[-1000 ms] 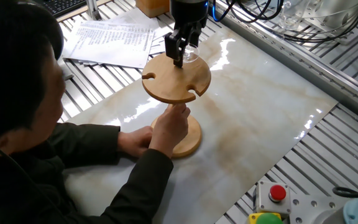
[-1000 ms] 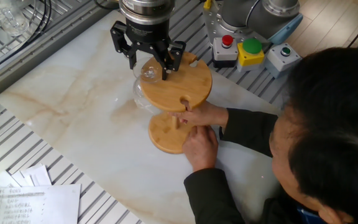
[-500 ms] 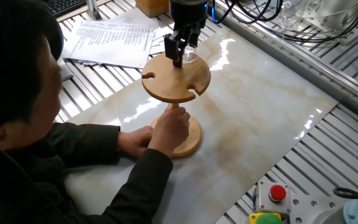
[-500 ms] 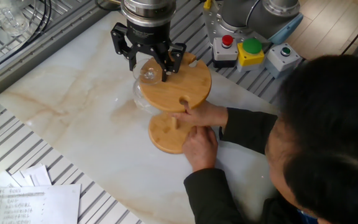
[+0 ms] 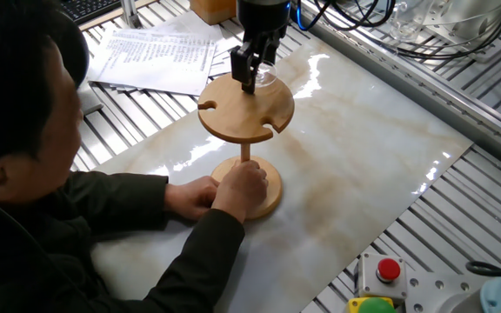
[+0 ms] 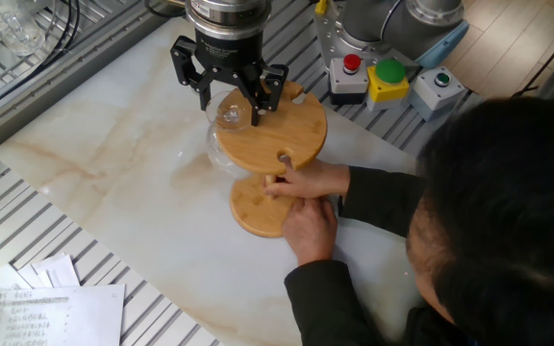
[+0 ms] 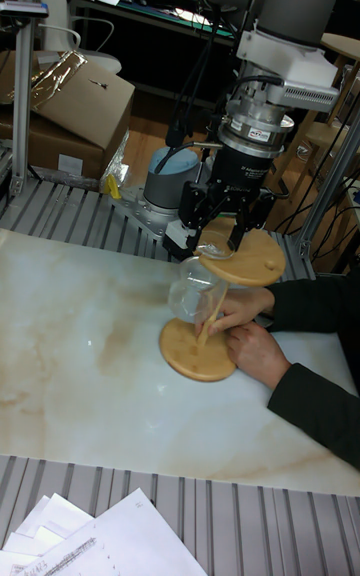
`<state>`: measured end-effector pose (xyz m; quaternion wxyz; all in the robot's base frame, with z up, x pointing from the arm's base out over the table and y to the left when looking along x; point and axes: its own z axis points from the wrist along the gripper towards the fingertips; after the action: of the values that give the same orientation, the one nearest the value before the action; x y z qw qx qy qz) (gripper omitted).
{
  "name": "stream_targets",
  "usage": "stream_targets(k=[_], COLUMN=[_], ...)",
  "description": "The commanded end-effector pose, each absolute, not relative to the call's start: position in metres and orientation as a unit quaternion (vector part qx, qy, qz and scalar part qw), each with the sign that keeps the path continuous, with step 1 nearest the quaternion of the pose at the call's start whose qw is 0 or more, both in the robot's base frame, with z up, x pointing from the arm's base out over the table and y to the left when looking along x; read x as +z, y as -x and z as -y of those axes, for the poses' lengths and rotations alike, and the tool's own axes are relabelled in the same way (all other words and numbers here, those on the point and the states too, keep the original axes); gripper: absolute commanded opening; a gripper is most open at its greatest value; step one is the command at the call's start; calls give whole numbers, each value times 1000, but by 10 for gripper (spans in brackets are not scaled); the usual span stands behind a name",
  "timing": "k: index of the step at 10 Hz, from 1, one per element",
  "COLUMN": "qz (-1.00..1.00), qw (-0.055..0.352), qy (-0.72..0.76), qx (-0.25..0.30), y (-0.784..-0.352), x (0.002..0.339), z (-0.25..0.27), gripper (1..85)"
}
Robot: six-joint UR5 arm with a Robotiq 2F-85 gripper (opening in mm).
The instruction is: Put the glass cup onto the shelf
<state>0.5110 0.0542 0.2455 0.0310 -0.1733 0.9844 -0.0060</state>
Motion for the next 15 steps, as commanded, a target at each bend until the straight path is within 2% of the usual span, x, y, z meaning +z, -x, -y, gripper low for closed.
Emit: stream_targets(k=[1, 3, 4, 5, 10, 13, 14, 15], qz=[-983, -981, -980, -979, -979, -976, -975, -977], qw=[37, 39, 41, 44, 44, 22, 14, 1], qy=[179, 188, 193, 196, 198, 217, 223, 210], qx=[9, 15, 19, 20, 26, 9, -10, -27], y=[-513, -514, -514, -516, -514, -510, -510, -507], x=[247, 247, 247, 246, 253, 283, 290, 295], z=[-61, -62, -63, -63, -67, -45, -26, -7], gripper=[587, 667, 733, 753, 800, 817, 713, 470])
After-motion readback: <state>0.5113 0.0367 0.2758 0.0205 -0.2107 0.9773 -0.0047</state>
